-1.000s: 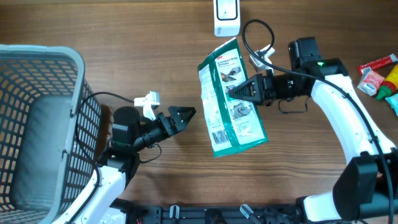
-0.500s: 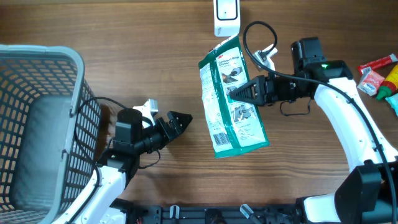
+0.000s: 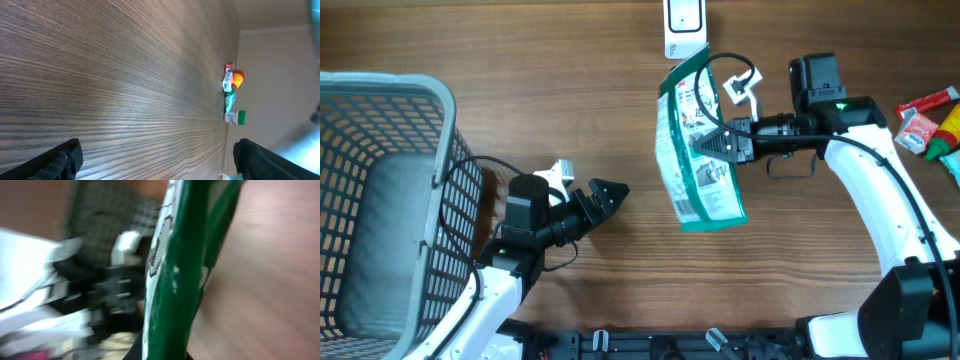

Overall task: Scan the item barcode
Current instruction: 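Hold the packet up in front of the white scanner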

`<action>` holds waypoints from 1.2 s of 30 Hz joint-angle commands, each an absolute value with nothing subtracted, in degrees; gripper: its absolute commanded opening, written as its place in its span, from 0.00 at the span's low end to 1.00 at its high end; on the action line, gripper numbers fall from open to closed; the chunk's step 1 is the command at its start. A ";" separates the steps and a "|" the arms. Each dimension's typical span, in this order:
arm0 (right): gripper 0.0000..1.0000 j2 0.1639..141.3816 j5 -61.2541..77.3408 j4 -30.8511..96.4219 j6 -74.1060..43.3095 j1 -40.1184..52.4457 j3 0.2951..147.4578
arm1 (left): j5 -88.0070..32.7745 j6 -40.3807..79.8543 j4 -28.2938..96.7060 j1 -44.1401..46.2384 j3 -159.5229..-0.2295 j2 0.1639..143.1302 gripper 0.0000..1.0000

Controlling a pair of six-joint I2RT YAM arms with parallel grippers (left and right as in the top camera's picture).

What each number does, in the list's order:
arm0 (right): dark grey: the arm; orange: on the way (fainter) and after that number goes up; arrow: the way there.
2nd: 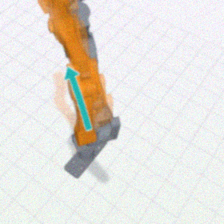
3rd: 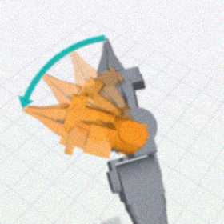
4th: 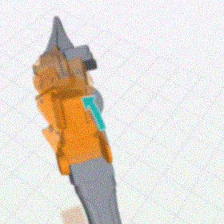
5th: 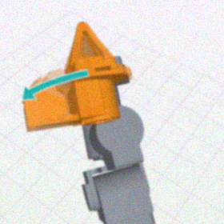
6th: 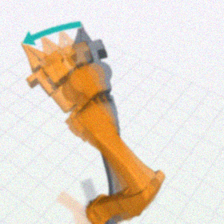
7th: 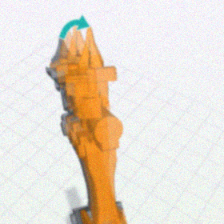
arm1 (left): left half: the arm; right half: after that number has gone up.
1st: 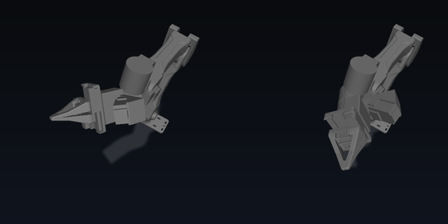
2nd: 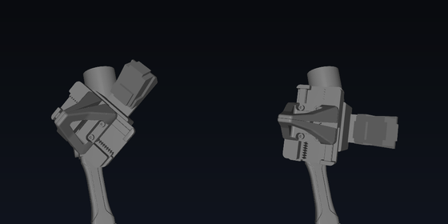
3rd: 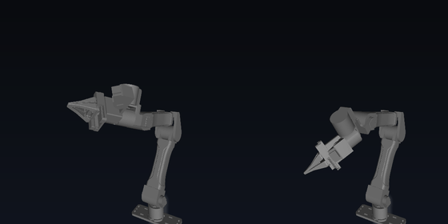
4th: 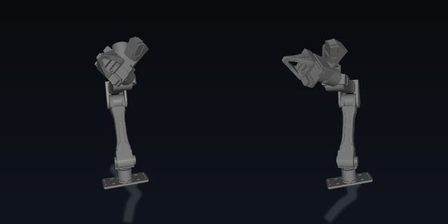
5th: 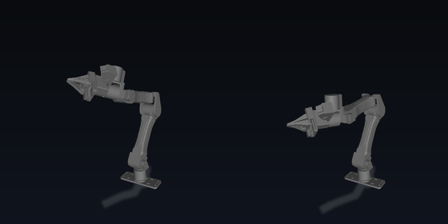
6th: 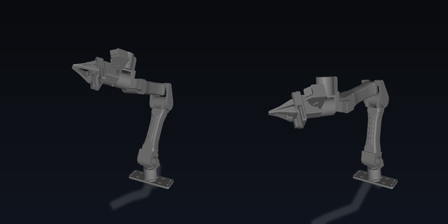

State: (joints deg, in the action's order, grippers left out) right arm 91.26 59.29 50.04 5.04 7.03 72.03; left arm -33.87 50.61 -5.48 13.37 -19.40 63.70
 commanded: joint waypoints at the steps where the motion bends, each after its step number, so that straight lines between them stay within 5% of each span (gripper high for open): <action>1: 0.05 89.69 49.65 48.71 4.75 7.22 78.11 | -32.64 49.69 -5.45 12.99 -19.73 63.33 1.00; 7: 0.05 87.22 34.65 37.19 10.07 9.58 85.27 | -32.64 49.69 -5.45 12.99 -19.73 63.33 1.00; 12: 0.05 90.08 21.30 19.81 25.28 17.10 84.95 | -32.62 49.69 -5.45 12.99 -19.73 63.33 1.00; 20: 0.05 108.68 -1.43 -9.74 41.60 21.65 84.95 | -32.64 49.69 -5.45 12.99 -19.73 63.35 1.00; 25: 0.05 122.65 -1.78 -30.13 46.19 22.15 85.45 | -32.64 49.69 -5.45 12.99 -19.73 63.33 1.00; 36: 0.05 129.47 -3.53 -37.67 48.71 22.17 86.41 | -32.64 49.69 -5.45 12.99 -19.73 63.33 1.00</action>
State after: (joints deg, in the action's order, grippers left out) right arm 130.19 -4.16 -37.41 48.36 21.93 84.93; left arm -33.67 50.61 -5.34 13.37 -19.40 63.70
